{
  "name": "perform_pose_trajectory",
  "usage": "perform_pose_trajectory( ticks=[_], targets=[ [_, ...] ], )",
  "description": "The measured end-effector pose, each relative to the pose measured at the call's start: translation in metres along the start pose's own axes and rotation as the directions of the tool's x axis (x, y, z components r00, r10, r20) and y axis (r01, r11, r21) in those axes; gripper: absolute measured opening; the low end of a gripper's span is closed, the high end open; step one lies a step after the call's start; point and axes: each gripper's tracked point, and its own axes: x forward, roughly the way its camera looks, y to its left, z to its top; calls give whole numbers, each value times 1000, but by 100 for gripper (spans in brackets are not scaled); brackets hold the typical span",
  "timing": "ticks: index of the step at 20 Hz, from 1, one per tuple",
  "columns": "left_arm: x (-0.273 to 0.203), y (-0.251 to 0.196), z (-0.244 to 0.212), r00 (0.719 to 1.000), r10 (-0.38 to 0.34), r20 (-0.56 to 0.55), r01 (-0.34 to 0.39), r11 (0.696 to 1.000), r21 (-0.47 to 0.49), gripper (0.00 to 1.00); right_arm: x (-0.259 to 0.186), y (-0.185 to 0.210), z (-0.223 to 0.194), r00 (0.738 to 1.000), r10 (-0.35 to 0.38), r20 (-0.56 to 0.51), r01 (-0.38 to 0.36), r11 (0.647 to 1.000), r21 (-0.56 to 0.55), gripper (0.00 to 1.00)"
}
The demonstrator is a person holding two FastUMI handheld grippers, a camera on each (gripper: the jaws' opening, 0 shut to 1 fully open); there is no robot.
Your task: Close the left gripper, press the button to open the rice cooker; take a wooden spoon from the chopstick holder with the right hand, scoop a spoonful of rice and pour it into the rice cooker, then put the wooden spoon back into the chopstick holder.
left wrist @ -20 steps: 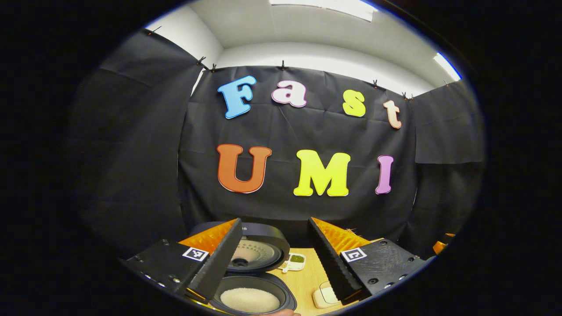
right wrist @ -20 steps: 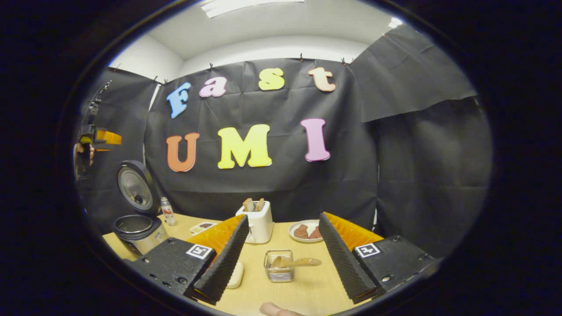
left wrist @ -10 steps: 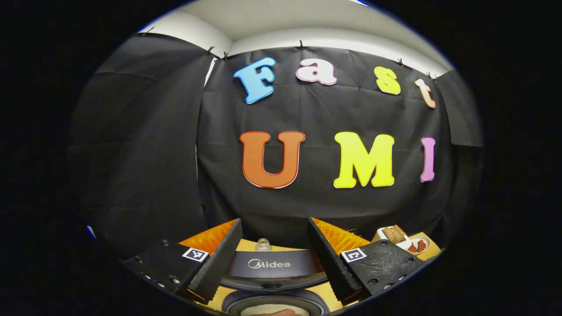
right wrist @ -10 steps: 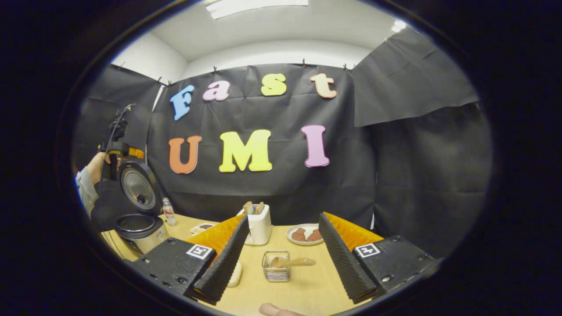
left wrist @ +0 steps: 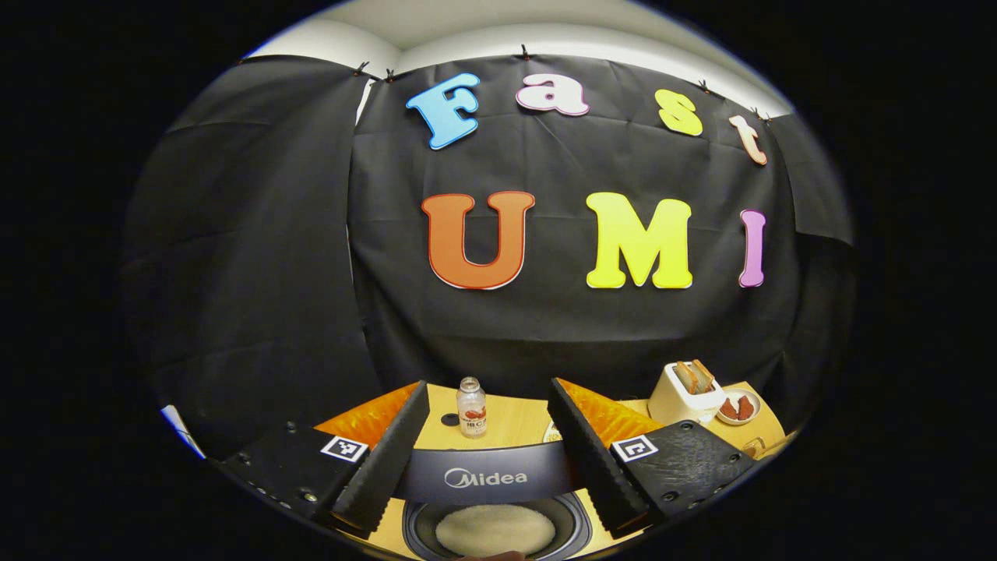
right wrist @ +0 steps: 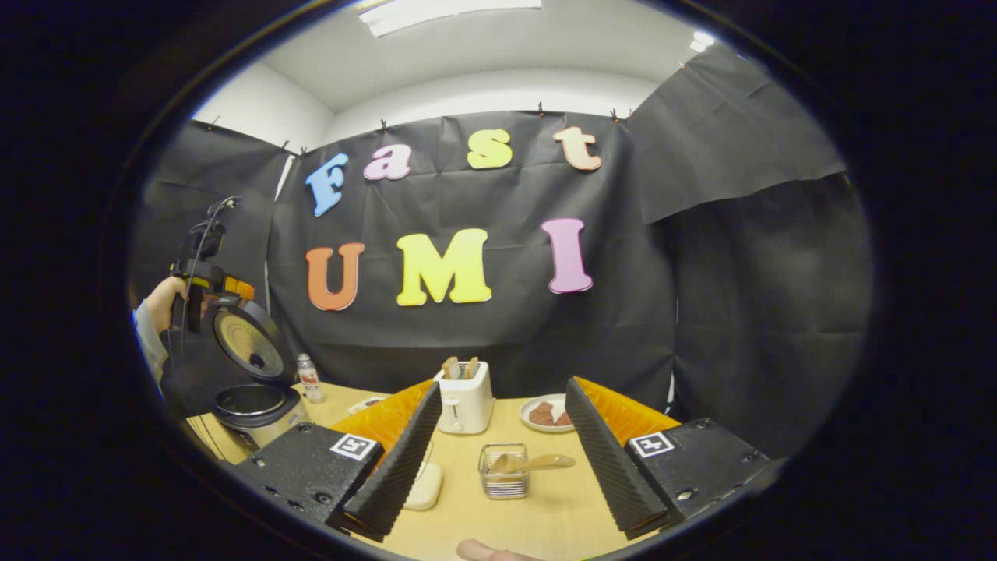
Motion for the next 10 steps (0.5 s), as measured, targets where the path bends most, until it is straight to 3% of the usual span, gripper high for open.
perform_pose_trajectory(
  ticks=[2,10],
  targets=[
    [-12,-5,-15,999,-13,-36,13,1000,-1,99,2,8,-8,999,32,-26,-32,999,7,99],
    [-49,-28,-89,985,-66,-160,63,998,-23,97,-5,-1,-17,998,25,-58,-25,1000,3,100]
  ],
)
